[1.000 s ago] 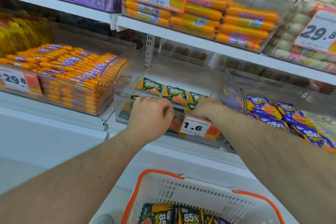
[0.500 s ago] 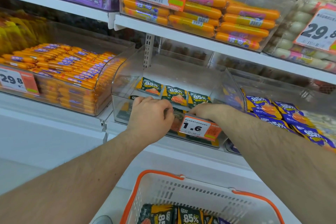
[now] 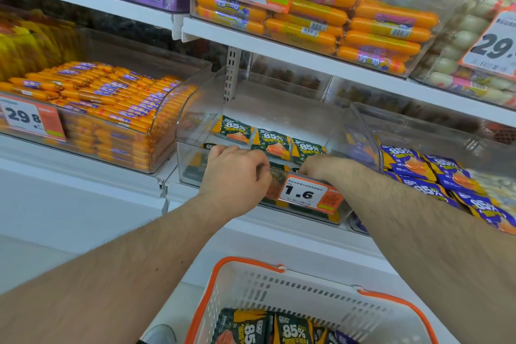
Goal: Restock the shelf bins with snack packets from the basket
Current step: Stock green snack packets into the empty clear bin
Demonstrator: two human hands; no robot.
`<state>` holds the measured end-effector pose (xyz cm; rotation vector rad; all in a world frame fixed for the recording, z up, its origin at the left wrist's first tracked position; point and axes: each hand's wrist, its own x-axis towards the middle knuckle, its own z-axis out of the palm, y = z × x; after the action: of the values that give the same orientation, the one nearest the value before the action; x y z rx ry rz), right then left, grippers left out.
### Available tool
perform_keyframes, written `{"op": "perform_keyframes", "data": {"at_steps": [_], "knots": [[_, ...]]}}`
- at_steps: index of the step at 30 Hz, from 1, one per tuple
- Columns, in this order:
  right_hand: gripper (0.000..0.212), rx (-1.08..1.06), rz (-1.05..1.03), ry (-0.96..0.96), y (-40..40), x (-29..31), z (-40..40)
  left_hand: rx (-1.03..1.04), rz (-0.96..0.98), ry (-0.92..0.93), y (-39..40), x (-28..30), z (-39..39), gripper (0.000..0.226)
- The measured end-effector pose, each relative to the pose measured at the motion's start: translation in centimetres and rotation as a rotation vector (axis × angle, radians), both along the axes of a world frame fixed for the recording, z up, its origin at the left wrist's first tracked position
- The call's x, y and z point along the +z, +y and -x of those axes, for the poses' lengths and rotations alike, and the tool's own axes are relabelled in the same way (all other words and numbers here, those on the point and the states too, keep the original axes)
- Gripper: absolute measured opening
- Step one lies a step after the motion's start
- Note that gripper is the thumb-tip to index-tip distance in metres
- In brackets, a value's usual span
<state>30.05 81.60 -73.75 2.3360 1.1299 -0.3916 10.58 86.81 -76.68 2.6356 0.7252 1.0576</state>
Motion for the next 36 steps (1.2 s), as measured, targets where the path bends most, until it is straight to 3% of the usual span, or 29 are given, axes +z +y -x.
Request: {"op": "perform_keyframes", "data": {"at_steps": [4, 6, 8, 10, 12, 14, 17, 21, 24, 27, 29, 32, 36], "knots": [[0.03, -0.014, -0.003, 0.067, -0.7, 1.0, 0.6, -0.003, 0.002, 0.027, 0.0, -0.1, 0.1, 0.018], [0.032, -0.031, -0.052, 0.06, -1.2, 2.5, 1.0, -0.023, -0.063, -0.076, -0.2, 0.1, 0.4, 0.019], [0.034, -0.045, -0.345, 0.014, -2.5, 3.8, 2.3, -0.093, -0.19, -0.261, -1.0, 0.8, 0.8, 0.018], [0.024, 0.004, -0.928, -0.11, -4.6, 3.7, 4.4, -0.237, -0.076, -0.252, -2.3, 1.6, 1.2, 0.012], [0.016, 0.25, -1.435, -0.236, -7.2, 1.9, 7.2, -0.343, 0.231, 0.051, -3.6, 2.2, 1.8, 0.016], [0.014, 0.472, -1.593, -0.235, -9.6, -1.9, 9.1, -0.426, 0.359, 0.514, -4.0, 1.2, 1.8, 0.018], [0.017, 0.317, -1.509, -0.023, -11.9, -9.8, 10.5, -0.525, 0.327, 1.007, -4.5, -1.4, 1.5, 0.02], [0.021, -0.254, -1.046, 0.391, -13.9, -19.4, 11.7, -0.596, 0.307, 1.247, -5.3, -4.3, 1.4, 0.034], [0.038, -0.631, -0.7, 0.626, -14.2, -24.1, 12.8, -0.592, 0.272, 1.291, -6.1, -4.9, 1.3, 0.031], [0.032, -0.801, -0.446, 0.589, -13.9, -26.6, 14.5, -0.587, 0.28, 1.292, -6.3, -4.9, 1.3, 0.03], [0.019, -0.949, -0.418, 0.654, -13.6, -27.7, 15.8, -0.576, 0.284, 1.312, -6.1, -5.0, 1.3, 0.028], [0.051, -1.151, -0.537, 0.772, -13.2, -29.0, 16.5, -0.548, 0.282, 1.299, -5.6, -5.2, 1.2, 0.03], [0.041, -1.059, -0.497, 0.751, -13.0, -29.3, 16.1, -0.536, 0.284, 1.306, -5.3, -5.4, 1.1, 0.023]]}}
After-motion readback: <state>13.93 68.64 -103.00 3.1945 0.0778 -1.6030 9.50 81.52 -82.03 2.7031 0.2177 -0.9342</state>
